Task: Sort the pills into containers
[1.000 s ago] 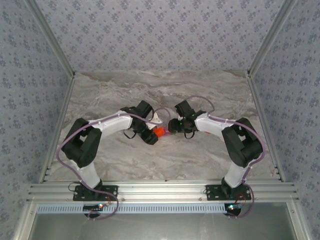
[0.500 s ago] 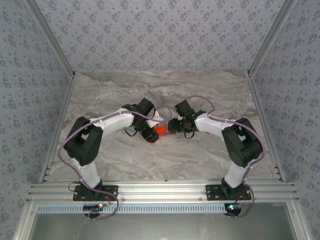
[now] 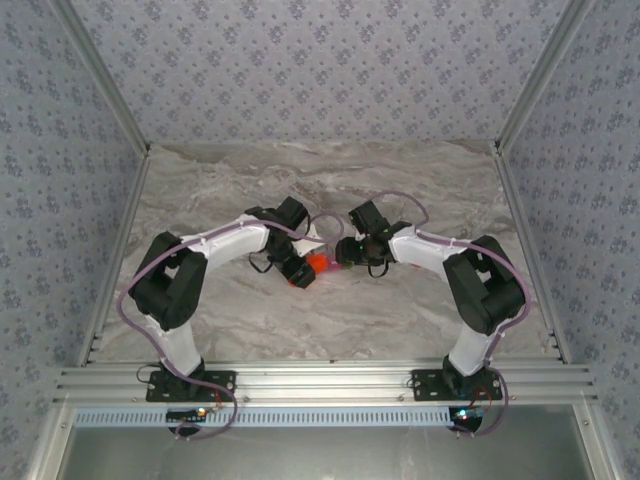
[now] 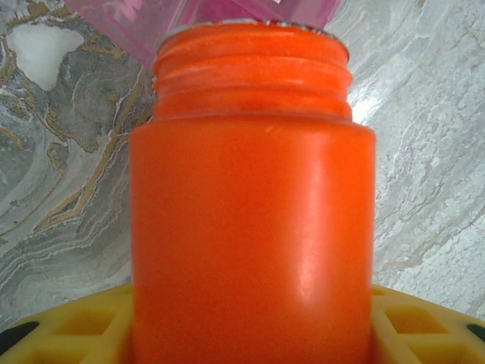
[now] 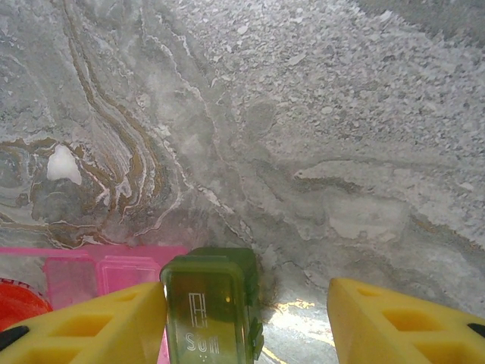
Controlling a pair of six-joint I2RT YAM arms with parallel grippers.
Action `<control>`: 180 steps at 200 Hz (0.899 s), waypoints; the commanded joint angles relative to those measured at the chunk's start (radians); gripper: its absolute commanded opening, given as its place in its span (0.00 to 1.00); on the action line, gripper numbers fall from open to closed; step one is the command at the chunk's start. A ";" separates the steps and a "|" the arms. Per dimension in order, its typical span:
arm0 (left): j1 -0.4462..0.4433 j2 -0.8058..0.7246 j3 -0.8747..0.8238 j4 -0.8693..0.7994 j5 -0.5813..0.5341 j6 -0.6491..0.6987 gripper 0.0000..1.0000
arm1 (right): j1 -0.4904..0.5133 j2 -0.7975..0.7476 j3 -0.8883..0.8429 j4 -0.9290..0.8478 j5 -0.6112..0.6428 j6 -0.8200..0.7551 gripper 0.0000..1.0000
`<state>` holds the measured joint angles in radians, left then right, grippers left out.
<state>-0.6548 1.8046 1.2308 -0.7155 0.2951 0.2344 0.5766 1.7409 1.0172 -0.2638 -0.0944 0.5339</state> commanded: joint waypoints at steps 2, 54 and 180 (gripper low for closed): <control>-0.008 0.022 0.051 -0.043 -0.002 -0.010 0.00 | 0.005 -0.015 0.009 -0.002 -0.014 0.014 0.60; -0.016 0.041 0.077 -0.071 -0.014 -0.011 0.00 | 0.005 -0.018 0.011 -0.003 -0.016 0.014 0.60; -0.019 0.059 0.128 -0.111 -0.051 -0.012 0.00 | 0.008 -0.012 0.006 0.010 -0.025 0.021 0.60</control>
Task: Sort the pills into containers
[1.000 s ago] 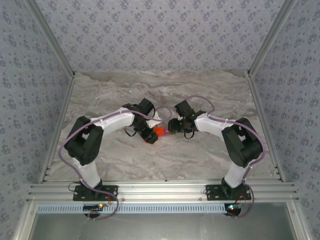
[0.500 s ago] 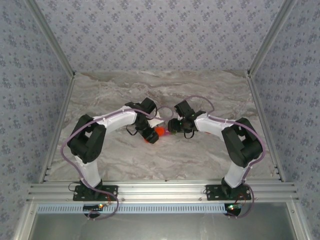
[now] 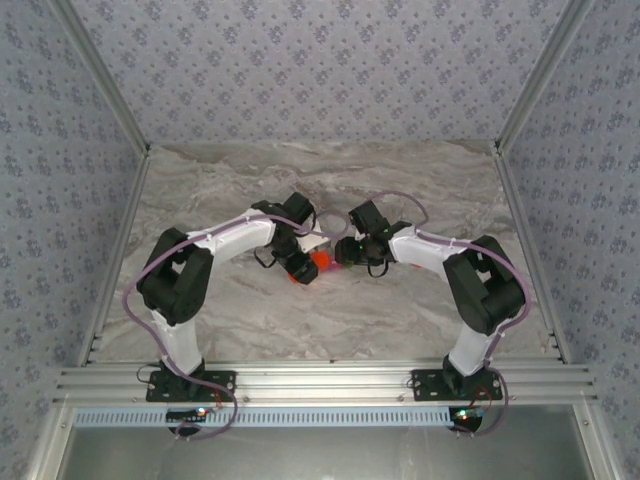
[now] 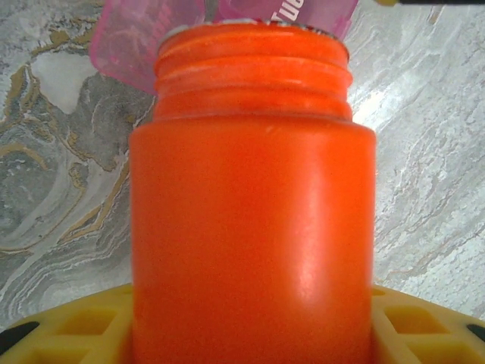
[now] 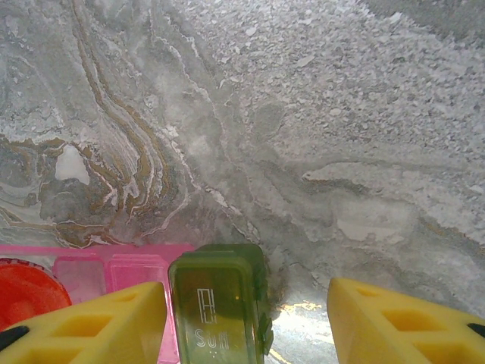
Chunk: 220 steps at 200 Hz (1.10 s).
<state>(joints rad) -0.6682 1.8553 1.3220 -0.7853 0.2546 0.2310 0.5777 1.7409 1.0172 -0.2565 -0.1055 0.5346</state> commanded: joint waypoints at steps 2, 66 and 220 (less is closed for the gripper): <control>-0.004 0.009 0.038 -0.041 -0.011 -0.008 0.00 | 0.008 -0.012 0.006 0.003 -0.014 0.021 0.60; -0.006 0.013 0.054 -0.065 -0.021 -0.008 0.00 | 0.008 -0.012 -0.003 0.012 -0.020 0.022 0.53; -0.031 0.041 0.106 -0.120 -0.051 -0.004 0.00 | 0.007 -0.018 -0.016 0.020 -0.029 0.031 0.49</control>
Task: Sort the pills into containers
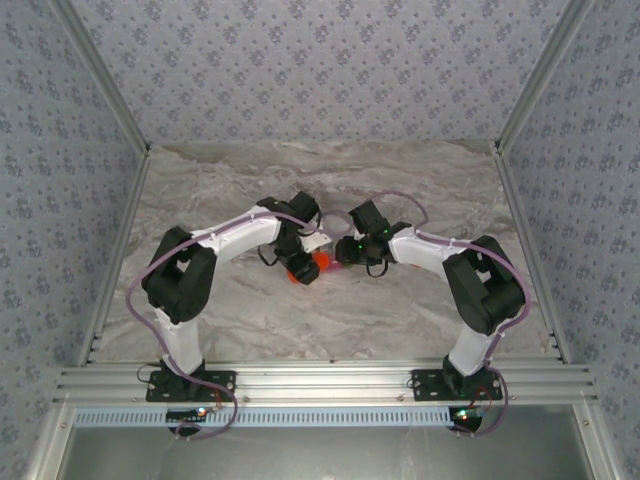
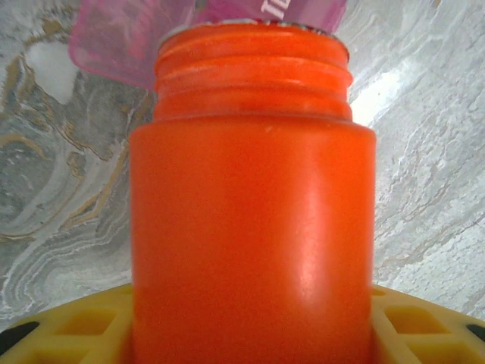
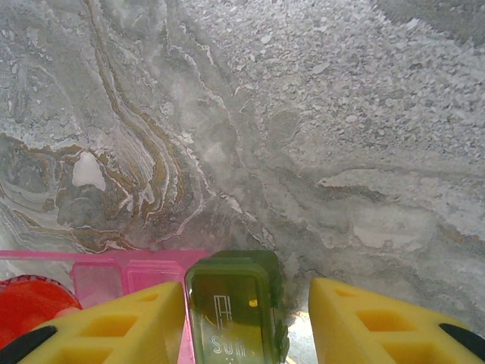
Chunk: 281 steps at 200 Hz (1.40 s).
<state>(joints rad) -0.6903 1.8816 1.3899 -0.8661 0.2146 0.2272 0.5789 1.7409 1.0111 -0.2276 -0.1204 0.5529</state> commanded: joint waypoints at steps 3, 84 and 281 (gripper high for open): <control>-0.009 0.014 0.038 -0.039 -0.011 0.000 0.00 | 0.007 -0.018 -0.009 -0.010 -0.014 0.013 0.49; -0.009 0.045 0.071 -0.059 -0.013 0.004 0.00 | 0.006 -0.018 -0.025 0.000 -0.016 0.018 0.49; -0.023 0.049 0.121 -0.121 -0.063 0.015 0.00 | 0.008 -0.009 -0.032 0.012 -0.023 0.028 0.50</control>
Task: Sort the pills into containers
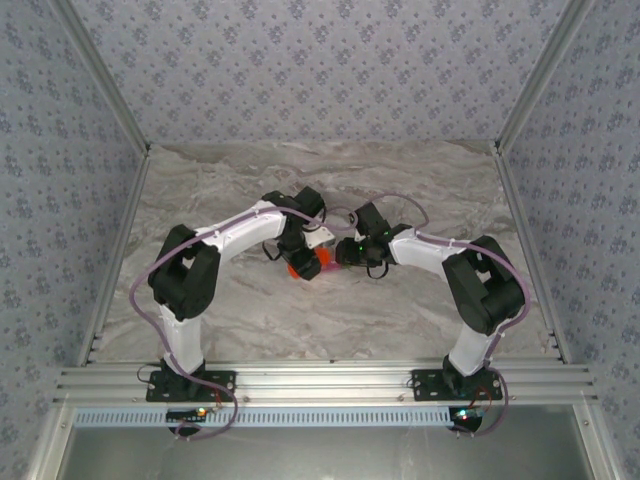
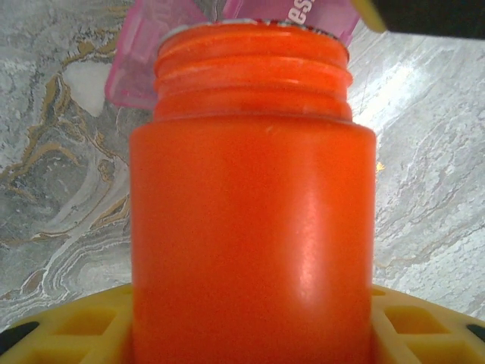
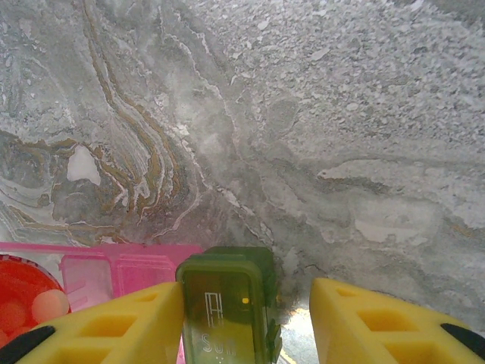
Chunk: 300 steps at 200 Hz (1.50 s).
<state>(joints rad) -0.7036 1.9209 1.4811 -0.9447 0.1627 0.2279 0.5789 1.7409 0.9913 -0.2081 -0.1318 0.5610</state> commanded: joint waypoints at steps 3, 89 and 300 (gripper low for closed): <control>-0.010 0.012 0.030 -0.042 -0.011 0.015 0.00 | 0.007 -0.009 -0.012 -0.007 -0.012 0.020 0.50; -0.010 0.023 0.021 -0.048 -0.014 0.017 0.00 | 0.007 -0.014 -0.012 -0.007 -0.012 0.023 0.50; -0.030 0.052 0.045 -0.083 -0.028 0.022 0.00 | 0.011 -0.005 -0.002 -0.007 -0.012 0.024 0.51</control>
<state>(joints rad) -0.7158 1.9526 1.4956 -0.9794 0.1410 0.2283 0.5797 1.7409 0.9894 -0.2054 -0.1368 0.5690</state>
